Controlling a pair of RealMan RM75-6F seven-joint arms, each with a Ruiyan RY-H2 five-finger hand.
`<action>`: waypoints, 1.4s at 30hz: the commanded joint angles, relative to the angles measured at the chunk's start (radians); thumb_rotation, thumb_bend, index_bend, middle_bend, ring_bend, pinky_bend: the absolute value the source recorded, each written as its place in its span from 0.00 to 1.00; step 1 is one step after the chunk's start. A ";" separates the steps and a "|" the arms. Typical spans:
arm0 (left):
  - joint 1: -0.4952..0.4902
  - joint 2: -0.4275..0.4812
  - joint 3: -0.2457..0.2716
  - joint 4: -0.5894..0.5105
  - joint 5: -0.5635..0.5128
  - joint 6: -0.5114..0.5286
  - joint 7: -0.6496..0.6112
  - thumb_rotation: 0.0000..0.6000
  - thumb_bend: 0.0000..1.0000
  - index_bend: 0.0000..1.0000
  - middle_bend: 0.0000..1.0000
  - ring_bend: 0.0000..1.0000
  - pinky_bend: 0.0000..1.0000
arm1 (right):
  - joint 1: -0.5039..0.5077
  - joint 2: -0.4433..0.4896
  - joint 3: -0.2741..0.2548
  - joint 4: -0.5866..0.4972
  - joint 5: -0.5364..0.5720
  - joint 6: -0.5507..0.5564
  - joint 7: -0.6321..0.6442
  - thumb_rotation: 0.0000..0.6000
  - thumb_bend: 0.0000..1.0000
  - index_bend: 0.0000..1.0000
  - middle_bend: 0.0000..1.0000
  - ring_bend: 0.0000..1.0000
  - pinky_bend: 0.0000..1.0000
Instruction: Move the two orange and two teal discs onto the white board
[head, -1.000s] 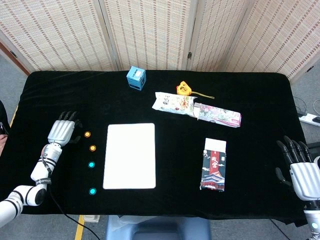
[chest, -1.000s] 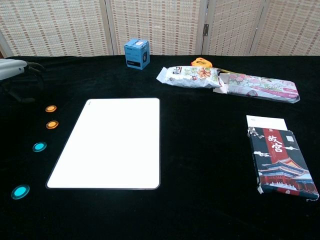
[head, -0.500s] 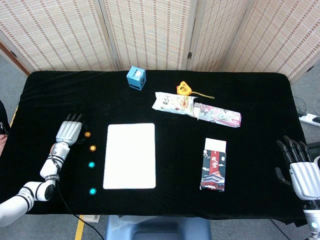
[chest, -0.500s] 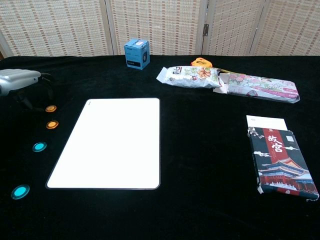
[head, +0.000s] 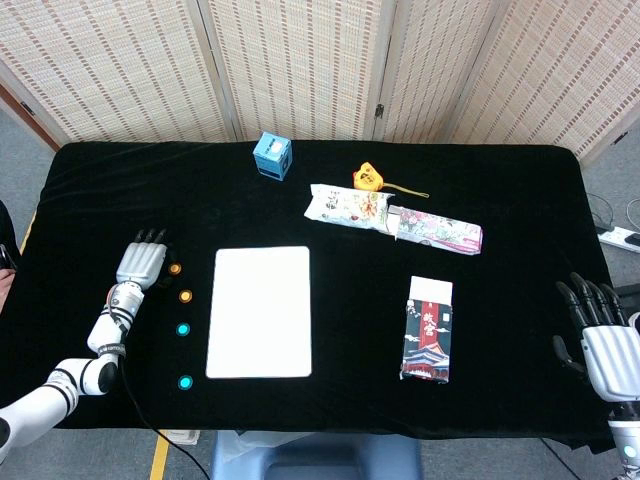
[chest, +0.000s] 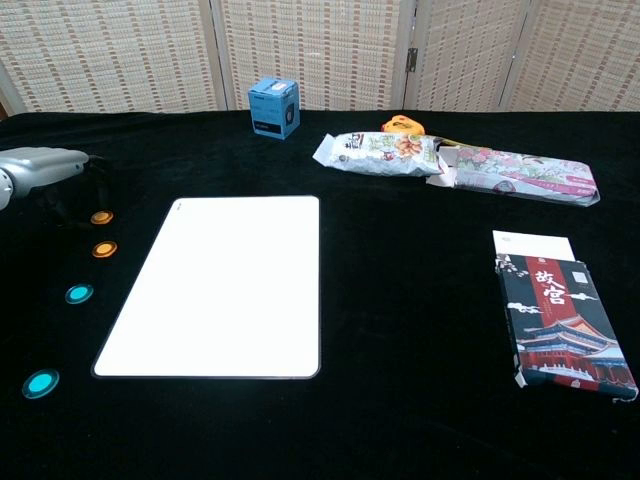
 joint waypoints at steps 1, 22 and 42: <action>-0.004 -0.008 0.000 0.011 -0.002 -0.003 -0.002 1.00 0.35 0.45 0.10 0.00 0.00 | -0.001 0.000 0.000 0.002 0.002 0.000 0.001 1.00 0.47 0.00 0.00 0.00 0.00; -0.023 -0.043 -0.006 0.069 -0.041 -0.046 0.004 1.00 0.35 0.50 0.10 0.00 0.00 | -0.006 -0.004 0.002 0.013 0.016 -0.002 0.014 1.00 0.48 0.00 0.00 0.00 0.00; -0.047 0.028 -0.012 -0.105 0.045 0.033 -0.026 1.00 0.37 0.52 0.10 0.00 0.00 | -0.007 -0.001 0.004 0.003 0.014 0.000 0.006 1.00 0.47 0.00 0.00 0.00 0.00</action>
